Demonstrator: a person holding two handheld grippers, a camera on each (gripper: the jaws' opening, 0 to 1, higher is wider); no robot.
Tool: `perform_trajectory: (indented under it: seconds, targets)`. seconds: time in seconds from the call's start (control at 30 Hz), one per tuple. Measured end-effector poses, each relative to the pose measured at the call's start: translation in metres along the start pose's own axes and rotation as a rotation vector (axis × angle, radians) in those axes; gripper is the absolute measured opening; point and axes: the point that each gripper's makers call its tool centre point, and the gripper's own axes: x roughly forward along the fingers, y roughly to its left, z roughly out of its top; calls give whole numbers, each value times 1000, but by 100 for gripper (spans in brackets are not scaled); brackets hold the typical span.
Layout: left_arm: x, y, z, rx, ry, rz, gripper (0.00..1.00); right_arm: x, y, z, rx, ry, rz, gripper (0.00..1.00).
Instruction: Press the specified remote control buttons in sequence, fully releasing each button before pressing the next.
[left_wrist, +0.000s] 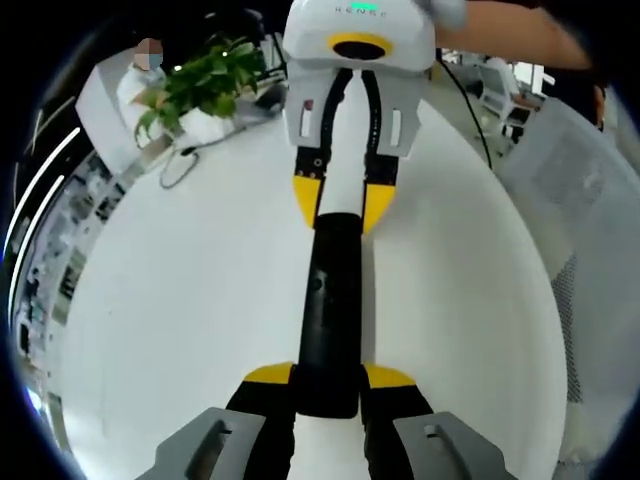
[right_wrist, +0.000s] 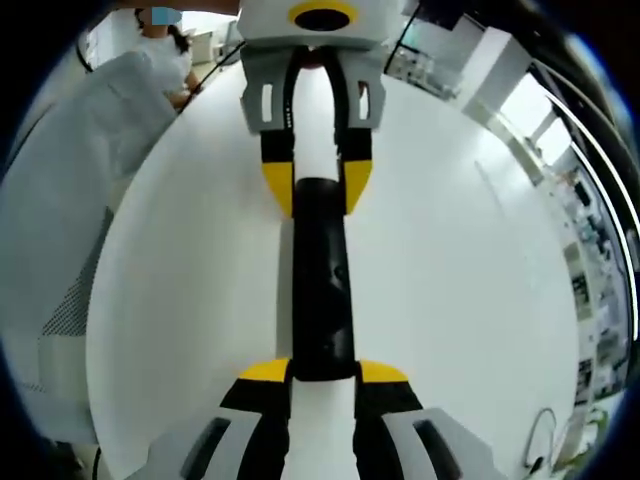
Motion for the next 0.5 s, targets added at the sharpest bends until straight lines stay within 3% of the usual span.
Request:
perform_trajectory:
  seconds: [0.27, 0.5]
  targets:
    - [7, 14, -3, 11, 15, 3, 23, 2, -9, -2, 1, 0, -13, 20]
    - [9, 15, -1, 14, 19, 4, 23, 5, -13, -5, 0, 4, -17, 20]
